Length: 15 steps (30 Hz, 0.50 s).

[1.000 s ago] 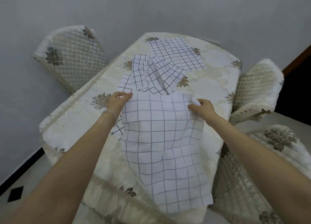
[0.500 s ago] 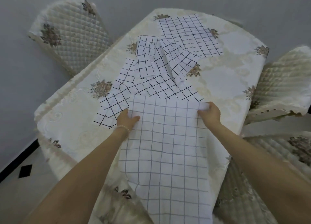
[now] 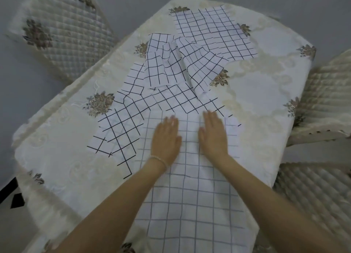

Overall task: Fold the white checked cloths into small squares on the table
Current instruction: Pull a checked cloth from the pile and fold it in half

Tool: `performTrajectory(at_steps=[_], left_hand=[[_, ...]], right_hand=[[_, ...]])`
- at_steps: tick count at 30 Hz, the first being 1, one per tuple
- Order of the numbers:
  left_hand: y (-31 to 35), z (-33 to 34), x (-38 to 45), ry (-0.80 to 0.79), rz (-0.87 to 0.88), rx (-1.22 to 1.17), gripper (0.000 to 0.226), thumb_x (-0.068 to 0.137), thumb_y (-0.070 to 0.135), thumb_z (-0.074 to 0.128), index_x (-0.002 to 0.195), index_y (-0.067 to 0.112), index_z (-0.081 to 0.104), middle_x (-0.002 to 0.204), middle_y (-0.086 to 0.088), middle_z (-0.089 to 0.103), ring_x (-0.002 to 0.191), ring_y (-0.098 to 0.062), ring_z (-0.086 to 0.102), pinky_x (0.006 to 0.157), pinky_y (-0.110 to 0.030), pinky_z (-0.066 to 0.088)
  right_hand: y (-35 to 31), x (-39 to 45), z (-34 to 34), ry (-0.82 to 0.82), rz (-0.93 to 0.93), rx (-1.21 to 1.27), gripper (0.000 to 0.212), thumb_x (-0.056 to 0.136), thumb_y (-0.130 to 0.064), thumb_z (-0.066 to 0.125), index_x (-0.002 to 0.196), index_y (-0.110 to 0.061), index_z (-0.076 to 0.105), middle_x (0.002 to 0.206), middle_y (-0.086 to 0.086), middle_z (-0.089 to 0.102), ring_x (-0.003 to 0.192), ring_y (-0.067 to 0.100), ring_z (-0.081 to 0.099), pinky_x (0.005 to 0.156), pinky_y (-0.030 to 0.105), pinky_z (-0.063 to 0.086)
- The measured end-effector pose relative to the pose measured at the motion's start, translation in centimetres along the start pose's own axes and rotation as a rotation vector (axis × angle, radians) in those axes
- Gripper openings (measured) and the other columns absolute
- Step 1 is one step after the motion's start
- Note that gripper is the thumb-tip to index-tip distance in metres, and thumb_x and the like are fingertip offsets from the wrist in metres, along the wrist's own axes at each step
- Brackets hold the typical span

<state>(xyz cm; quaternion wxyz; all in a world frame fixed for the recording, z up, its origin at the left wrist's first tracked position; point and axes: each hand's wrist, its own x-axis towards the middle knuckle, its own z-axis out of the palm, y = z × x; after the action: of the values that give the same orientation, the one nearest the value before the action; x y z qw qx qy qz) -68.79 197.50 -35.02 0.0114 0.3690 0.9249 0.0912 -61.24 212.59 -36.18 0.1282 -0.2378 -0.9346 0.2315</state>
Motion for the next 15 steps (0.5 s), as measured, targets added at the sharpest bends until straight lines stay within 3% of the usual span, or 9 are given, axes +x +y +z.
performTrajectory(at_steps=[3, 6, 9, 12, 15], left_hand=[[1.9, 2.1, 0.5, -0.170, 0.101, 0.013, 0.055, 0.091, 0.028, 0.028, 0.138, 0.004, 0.045, 0.144, -0.012, 0.044, 0.134, -0.029, 0.040, 0.109, -0.047, 0.031], [1.3, 4.1, 1.3, -0.220, 0.096, 0.051, 0.056, 0.093, 0.032, 0.024, 0.138, 0.005, 0.045, 0.145, -0.010, 0.042, 0.135, -0.026, 0.039, 0.112, -0.044, 0.029], [0.1, 5.2, 1.4, -0.222, 0.113, 0.013, 0.060, 0.097, 0.041, 0.014, 0.148, 0.009, 0.023, 0.156, -0.007, 0.020, 0.144, -0.022, 0.018, 0.118, -0.039, 0.010], [-2.2, 5.2, 1.2, -0.159, 0.062, 0.014, 0.062, 0.097, 0.044, 0.006, 0.151, 0.013, -0.001, 0.158, -0.003, -0.005, 0.146, -0.017, -0.008, 0.119, -0.037, 0.000], [-5.0, 4.7, 1.0, -0.131, -0.013, 0.024, 0.063, 0.096, 0.044, 0.004, 0.150, 0.013, -0.005, 0.158, -0.002, -0.009, 0.145, -0.015, -0.011, 0.119, -0.034, -0.004]], right_hand=[[-1.6, -1.0, 3.2, -0.163, -0.049, -0.051, 0.061, 0.097, -0.035, 0.011, 0.151, -0.010, 0.023, 0.158, 0.007, 0.022, 0.148, 0.022, 0.010, 0.121, 0.037, 0.006], [0.0, -0.7, 4.3, -0.194, -0.008, -0.100, 0.067, 0.095, -0.043, 0.002, 0.153, -0.013, 0.016, 0.160, 0.003, 0.014, 0.148, 0.017, 0.004, 0.120, 0.033, -0.001], [2.2, -0.7, 4.0, -0.186, -0.039, -0.171, 0.063, 0.098, -0.045, 0.009, 0.153, -0.016, 0.014, 0.160, 0.001, 0.012, 0.148, 0.016, 0.005, 0.120, 0.035, 0.001], [4.9, -1.0, 2.6, -0.152, 0.056, -0.213, 0.064, 0.097, -0.045, 0.009, 0.154, -0.016, 0.009, 0.161, 0.002, 0.008, 0.148, 0.016, 0.001, 0.121, 0.035, 0.001], [6.9, -1.5, 1.1, -0.137, 0.127, -0.226, 0.066, 0.096, -0.046, 0.008, 0.154, -0.014, 0.008, 0.161, 0.002, 0.006, 0.148, 0.015, -0.001, 0.120, 0.033, -0.002]])
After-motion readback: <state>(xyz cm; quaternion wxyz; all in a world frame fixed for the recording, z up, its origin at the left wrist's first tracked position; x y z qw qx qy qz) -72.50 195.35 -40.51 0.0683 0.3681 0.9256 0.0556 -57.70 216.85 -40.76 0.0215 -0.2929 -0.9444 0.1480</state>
